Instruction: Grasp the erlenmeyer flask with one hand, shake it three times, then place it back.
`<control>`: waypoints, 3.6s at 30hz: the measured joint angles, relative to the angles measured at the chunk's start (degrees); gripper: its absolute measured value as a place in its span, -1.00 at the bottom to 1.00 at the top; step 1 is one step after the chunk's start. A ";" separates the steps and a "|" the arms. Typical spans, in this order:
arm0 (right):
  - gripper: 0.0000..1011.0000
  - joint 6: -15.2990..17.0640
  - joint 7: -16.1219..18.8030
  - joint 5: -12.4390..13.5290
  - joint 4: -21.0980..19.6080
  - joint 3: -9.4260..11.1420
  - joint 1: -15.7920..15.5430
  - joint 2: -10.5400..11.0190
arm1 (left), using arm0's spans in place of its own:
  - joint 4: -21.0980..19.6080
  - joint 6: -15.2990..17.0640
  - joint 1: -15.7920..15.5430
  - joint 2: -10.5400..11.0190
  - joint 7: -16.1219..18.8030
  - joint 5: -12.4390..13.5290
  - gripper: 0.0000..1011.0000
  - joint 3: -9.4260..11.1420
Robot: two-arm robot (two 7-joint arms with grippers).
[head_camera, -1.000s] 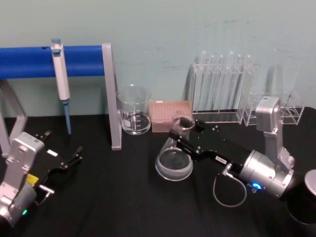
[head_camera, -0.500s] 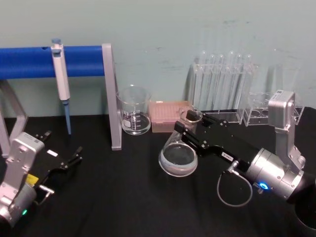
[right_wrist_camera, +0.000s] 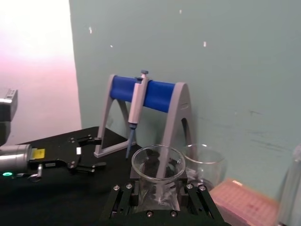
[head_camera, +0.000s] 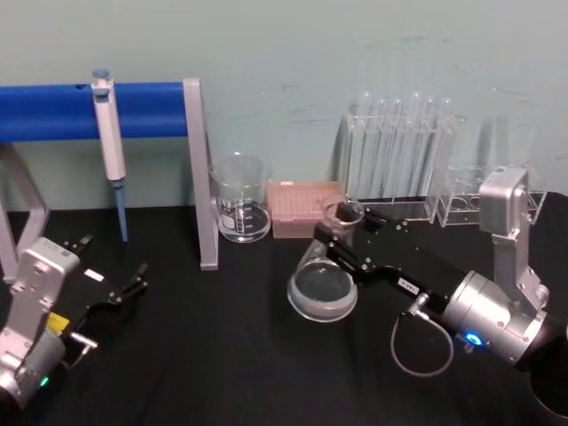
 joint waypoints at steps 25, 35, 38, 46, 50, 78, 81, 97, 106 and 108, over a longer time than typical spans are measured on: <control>-0.11 -0.64 8.80 0.83 1.94 -7.50 4.49 -0.95 | 0.00 0.00 0.00 0.00 0.00 0.00 0.98 0.00; -0.11 -1.51 5.71 0.12 1.78 -7.37 3.97 -1.03 | 0.00 0.00 0.00 0.00 0.00 0.00 0.98 0.00; -0.11 -1.80 3.89 -0.70 1.37 -6.82 3.40 -1.11 | 0.00 0.00 0.00 0.00 0.00 0.00 0.98 0.00; -0.11 -2.12 -3.27 -3.67 -0.48 -3.27 0.40 -1.47 | 0.00 0.00 0.00 0.00 0.00 0.00 0.98 0.00; -0.11 -1.92 -8.00 -5.58 -1.94 -0.53 -1.72 -1.31 | 0.00 0.00 0.00 0.00 0.00 0.00 0.98 0.00; -0.11 1.32 -20.84 -12.00 -6.88 11.19 -9.95 -2.10 | 0.00 0.00 0.00 0.00 0.00 0.00 0.98 0.00; -0.11 1.27 -19.88 -12.16 -6.71 11.23 -9.74 -2.51 | 0.00 0.00 0.00 0.00 0.00 0.00 0.98 0.00; -0.11 0.40 -8.87 -11.61 -4.15 7.33 -5.45 -4.38 | 0.00 0.00 0.00 0.00 0.00 0.00 0.98 0.00; -0.11 0.34 -3.31 -10.10 -2.78 2.92 -2.70 -5.11 | 0.00 0.00 0.00 0.00 0.00 0.00 0.98 0.00; -0.11 0.33 -2.28 -9.74 -2.57 2.03 -2.24 -5.17 | 0.00 0.00 0.00 0.00 0.00 0.00 0.98 0.00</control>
